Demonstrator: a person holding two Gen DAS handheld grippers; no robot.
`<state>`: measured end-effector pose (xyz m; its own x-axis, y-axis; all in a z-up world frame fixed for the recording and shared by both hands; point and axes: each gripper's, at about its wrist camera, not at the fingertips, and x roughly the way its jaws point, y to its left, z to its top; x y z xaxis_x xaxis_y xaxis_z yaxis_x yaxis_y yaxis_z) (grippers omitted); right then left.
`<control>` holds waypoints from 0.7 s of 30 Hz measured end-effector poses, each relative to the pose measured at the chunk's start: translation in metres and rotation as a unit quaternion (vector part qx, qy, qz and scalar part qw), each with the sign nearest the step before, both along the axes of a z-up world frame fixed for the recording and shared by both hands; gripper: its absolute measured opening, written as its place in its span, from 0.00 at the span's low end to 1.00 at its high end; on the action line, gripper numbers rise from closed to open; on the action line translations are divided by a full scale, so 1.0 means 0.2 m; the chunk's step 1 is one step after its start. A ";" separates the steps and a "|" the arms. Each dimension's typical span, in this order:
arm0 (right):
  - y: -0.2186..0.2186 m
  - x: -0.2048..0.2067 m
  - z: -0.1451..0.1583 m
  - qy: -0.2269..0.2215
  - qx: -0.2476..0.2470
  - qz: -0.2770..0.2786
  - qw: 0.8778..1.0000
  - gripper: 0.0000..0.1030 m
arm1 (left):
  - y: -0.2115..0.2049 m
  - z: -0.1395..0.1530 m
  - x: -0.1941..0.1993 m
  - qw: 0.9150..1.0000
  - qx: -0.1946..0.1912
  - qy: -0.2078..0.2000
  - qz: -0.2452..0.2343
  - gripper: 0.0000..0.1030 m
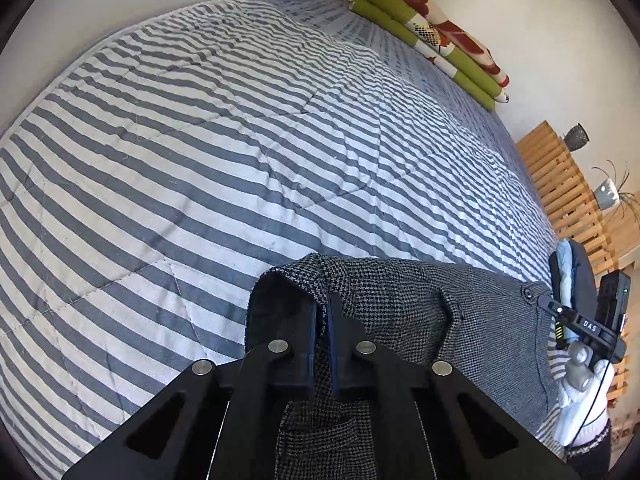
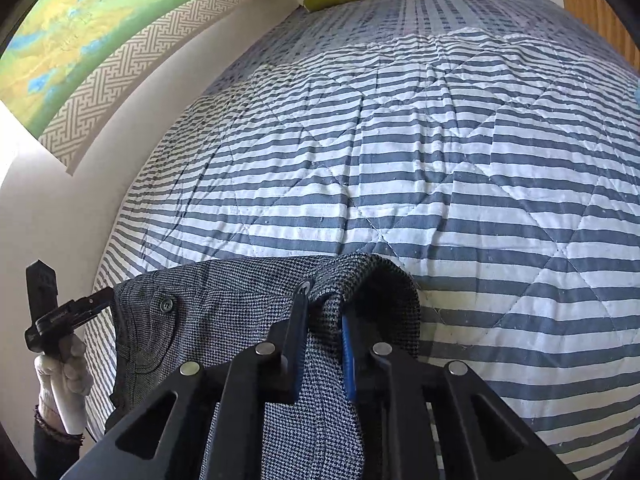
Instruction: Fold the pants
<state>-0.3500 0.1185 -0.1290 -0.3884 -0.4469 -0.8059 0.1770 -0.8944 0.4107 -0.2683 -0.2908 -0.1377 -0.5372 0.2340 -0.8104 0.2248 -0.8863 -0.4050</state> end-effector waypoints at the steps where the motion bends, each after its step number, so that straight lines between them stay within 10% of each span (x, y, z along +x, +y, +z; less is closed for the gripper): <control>1: 0.00 0.01 0.01 0.005 0.002 0.001 1.000 0.12 | 0.00 0.02 0.01 1.000 -0.003 0.007 0.002 0.03; 5: -0.03 0.04 0.09 0.038 0.013 0.012 0.999 0.08 | -0.11 0.14 0.05 0.998 0.044 0.046 0.027 0.02; 11: -0.01 -0.04 0.21 0.084 -0.012 0.001 0.996 0.07 | -0.13 0.17 -0.04 0.997 0.008 0.060 0.039 0.03; 17: -0.14 -0.21 -0.01 0.054 0.065 0.012 0.996 0.09 | -0.10 -0.05 -0.16 0.999 -0.017 -0.007 0.049 0.07; 21: -0.07 -0.18 -0.03 0.036 0.116 -0.006 0.993 0.19 | -0.12 0.06 -0.03 0.999 -0.034 0.012 0.026 0.17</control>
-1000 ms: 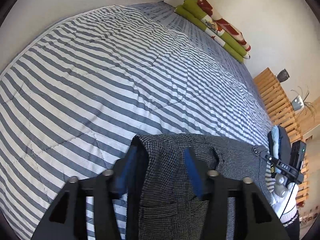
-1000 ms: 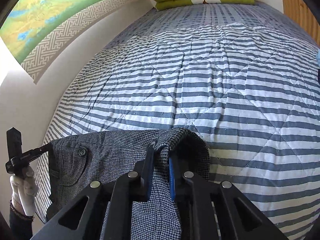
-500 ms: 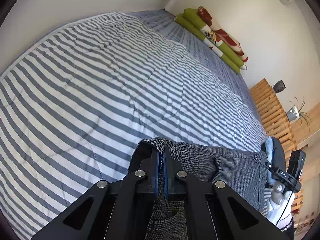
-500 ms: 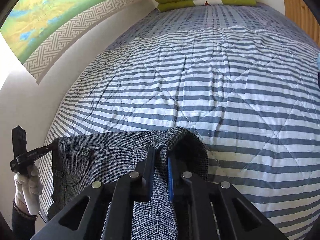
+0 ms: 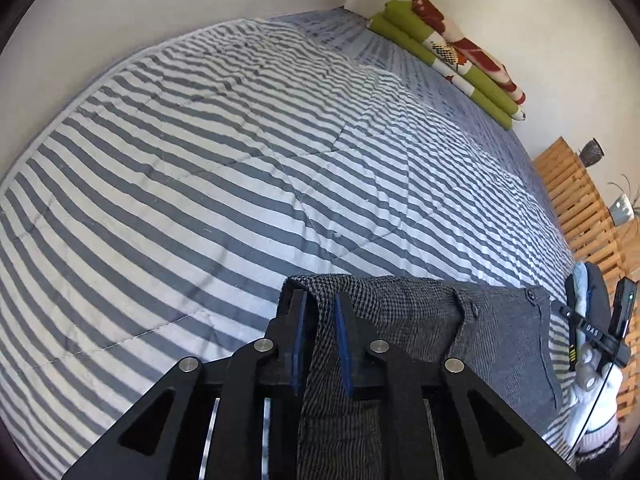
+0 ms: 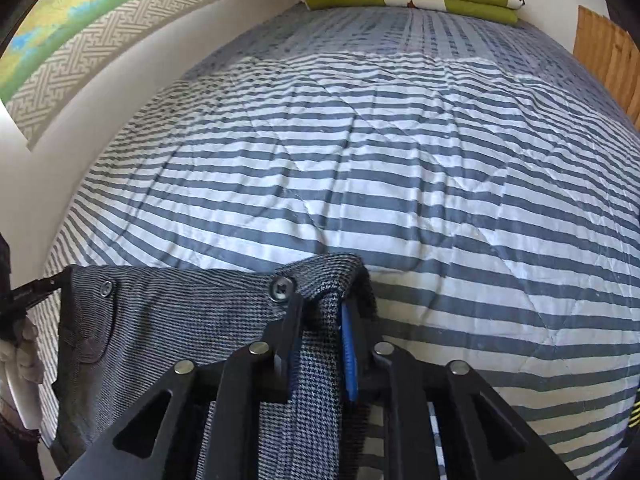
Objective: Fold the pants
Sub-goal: 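Lay the jacket flat and open both grippers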
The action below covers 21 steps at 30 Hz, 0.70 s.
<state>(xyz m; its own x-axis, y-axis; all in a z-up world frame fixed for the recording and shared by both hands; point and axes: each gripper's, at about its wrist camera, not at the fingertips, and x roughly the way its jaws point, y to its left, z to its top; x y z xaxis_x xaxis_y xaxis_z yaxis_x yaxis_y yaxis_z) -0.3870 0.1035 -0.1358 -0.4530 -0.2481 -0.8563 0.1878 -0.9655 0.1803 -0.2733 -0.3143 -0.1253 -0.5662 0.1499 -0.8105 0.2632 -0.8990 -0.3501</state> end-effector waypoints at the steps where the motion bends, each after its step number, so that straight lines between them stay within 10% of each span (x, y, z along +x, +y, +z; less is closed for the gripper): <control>1: 0.05 0.03 0.04 0.008 -0.001 -0.011 1.000 0.19 | 0.00 0.05 0.06 1.000 -0.009 0.003 -0.008 0.20; 9: 0.41 0.80 0.38 0.017 -0.109 -0.015 0.994 0.20 | 0.04 0.32 0.88 0.997 -0.030 0.019 -0.068 0.38; 15: 0.35 1.48 0.21 -0.034 -0.151 0.010 0.988 0.28 | 0.16 0.15 1.46 0.992 -0.008 -0.016 -0.122 0.52; 21: 0.28 1.49 -0.05 -0.074 -0.186 -0.034 0.979 0.33 | 0.24 -0.02 1.72 0.991 0.010 -0.038 -0.125 0.52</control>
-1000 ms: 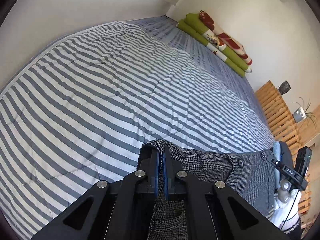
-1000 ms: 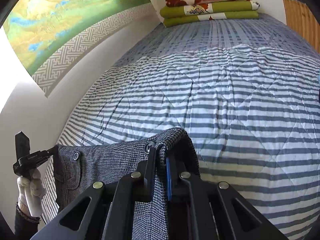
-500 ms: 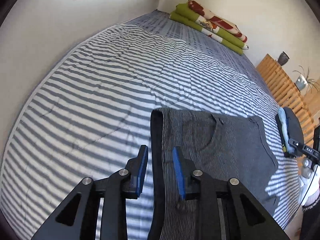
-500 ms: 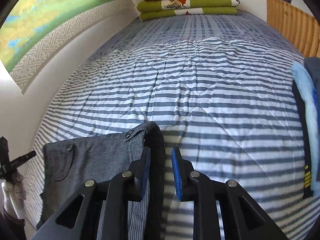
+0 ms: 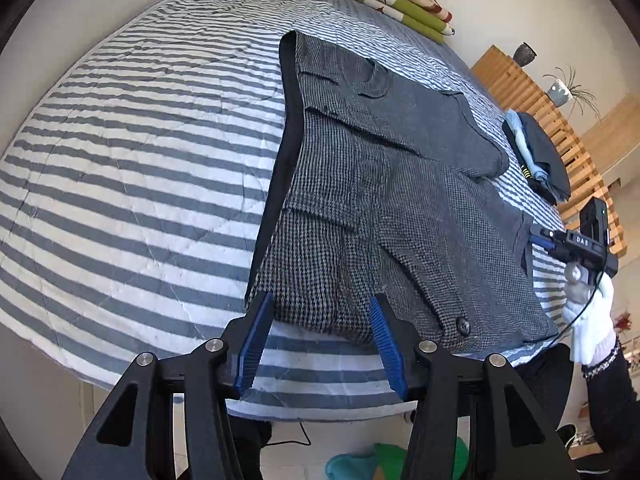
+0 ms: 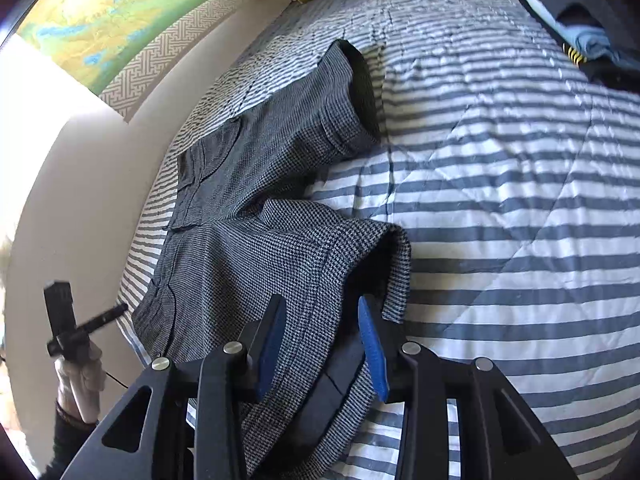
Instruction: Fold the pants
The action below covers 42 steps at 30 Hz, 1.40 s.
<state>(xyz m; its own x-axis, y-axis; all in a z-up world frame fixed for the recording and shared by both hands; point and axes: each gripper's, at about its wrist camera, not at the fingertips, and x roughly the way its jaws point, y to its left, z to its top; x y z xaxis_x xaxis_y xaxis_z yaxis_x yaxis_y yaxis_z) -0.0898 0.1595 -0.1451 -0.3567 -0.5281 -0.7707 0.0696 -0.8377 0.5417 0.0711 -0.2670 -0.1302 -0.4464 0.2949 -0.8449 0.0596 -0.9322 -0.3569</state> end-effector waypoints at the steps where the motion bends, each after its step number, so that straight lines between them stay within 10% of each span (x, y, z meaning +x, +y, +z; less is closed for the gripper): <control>1: -0.01 -0.02 -0.02 0.001 0.008 -0.009 1.000 0.33 | 0.00 -0.02 0.00 1.000 -0.001 -0.001 0.004 0.52; 5: 0.00 -0.10 -0.07 -0.014 -0.013 -0.041 0.999 0.32 | 0.01 -0.03 0.02 1.000 0.003 0.004 0.008 0.51; 8: -0.04 -0.12 -0.03 -0.014 -0.009 -0.026 1.000 0.07 | 0.02 -0.03 0.01 1.000 0.000 0.005 0.008 0.49; 18: -0.05 -0.21 0.13 0.013 0.127 -0.005 0.992 0.13 | 0.01 -0.02 0.03 1.000 -0.001 0.010 0.001 0.37; 27: 0.04 0.36 0.19 0.017 0.014 0.019 1.000 0.27 | -0.12 0.02 0.00 0.998 0.043 0.029 0.046 0.61; 29: 0.01 0.51 0.18 0.023 0.003 0.037 0.999 0.32 | -0.10 0.00 -0.02 0.999 0.031 0.025 0.032 0.57; 31: -0.06 0.64 0.18 0.035 0.002 0.060 0.998 0.36 | -0.08 -0.04 -0.03 0.999 0.011 0.012 0.032 0.25; 39: -0.41 0.84 0.12 0.093 0.144 0.165 0.971 0.39 | -0.06 0.06 0.11 0.998 -0.061 0.032 0.014 0.15; 42: -0.44 0.89 0.18 0.136 0.207 0.174 0.953 0.37 | -0.06 0.14 0.17 0.995 -0.082 0.053 0.006 0.29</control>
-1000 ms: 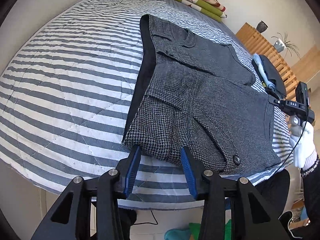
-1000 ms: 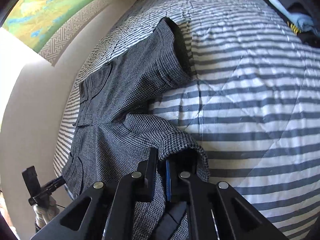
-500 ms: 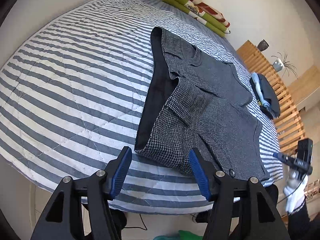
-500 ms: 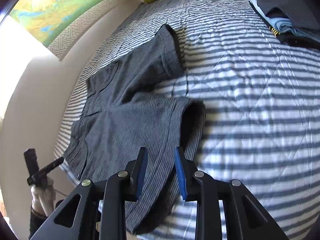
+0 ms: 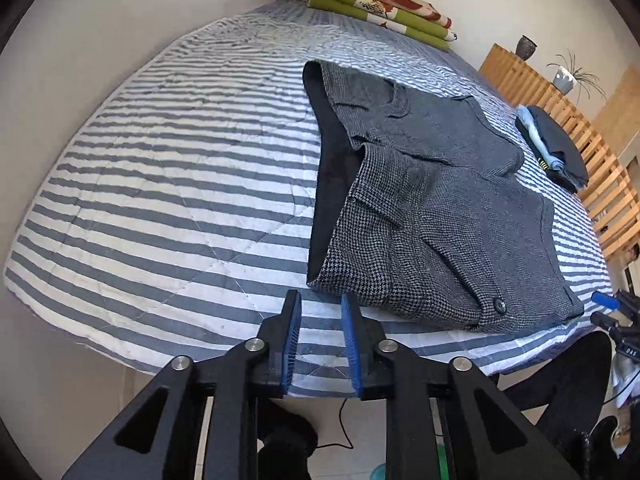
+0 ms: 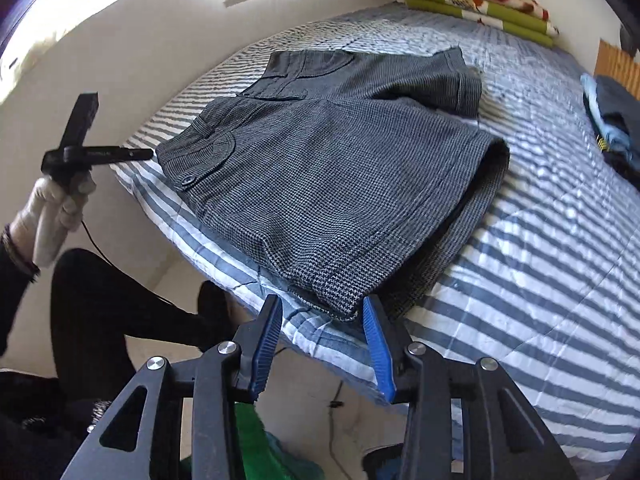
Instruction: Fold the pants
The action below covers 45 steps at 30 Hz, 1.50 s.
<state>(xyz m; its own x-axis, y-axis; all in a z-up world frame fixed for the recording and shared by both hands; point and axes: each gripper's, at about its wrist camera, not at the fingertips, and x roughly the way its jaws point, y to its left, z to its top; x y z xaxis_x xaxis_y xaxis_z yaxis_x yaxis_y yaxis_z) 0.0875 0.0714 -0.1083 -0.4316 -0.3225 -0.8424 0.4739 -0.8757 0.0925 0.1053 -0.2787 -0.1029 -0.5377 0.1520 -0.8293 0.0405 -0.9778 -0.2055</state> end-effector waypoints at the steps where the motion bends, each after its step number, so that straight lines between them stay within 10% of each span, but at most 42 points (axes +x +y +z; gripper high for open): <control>1: 0.00 0.01 0.03 0.019 0.012 0.002 1.000 0.37 | 0.03 0.03 0.01 1.000 -0.012 0.014 -0.012 0.34; 5: -0.06 0.02 0.10 0.046 0.033 0.054 0.997 0.46 | 0.28 0.07 0.01 0.986 -0.122 0.025 -0.112 0.34; 9: -0.18 0.00 0.04 0.050 0.077 0.109 0.990 0.47 | 0.57 -0.01 0.02 0.940 -0.248 0.008 -0.233 0.43; 13: -0.28 -0.02 -0.04 0.040 0.105 0.145 0.983 0.47 | 0.67 -0.10 -0.04 0.922 -0.276 -0.024 -0.272 0.43; 18: -0.30 -0.05 -0.15 0.038 0.152 0.156 0.975 0.47 | 0.60 -0.19 -0.15 0.933 -0.241 -0.046 -0.262 0.39; 22: -0.24 -0.07 -0.14 0.032 0.148 0.143 0.978 0.17 | 0.62 -0.13 -0.13 0.941 -0.232 -0.009 -0.248 0.12; 32: -0.12 -0.25 0.35 0.147 0.118 0.071 0.979 0.12 | 0.58 0.40 -0.28 0.957 -0.209 0.101 -0.177 0.11; 45: -0.20 -1.25 0.75 0.204 0.141 0.004 0.969 0.12 | 0.42 0.69 -1.28 0.971 -0.177 0.098 -0.128 0.11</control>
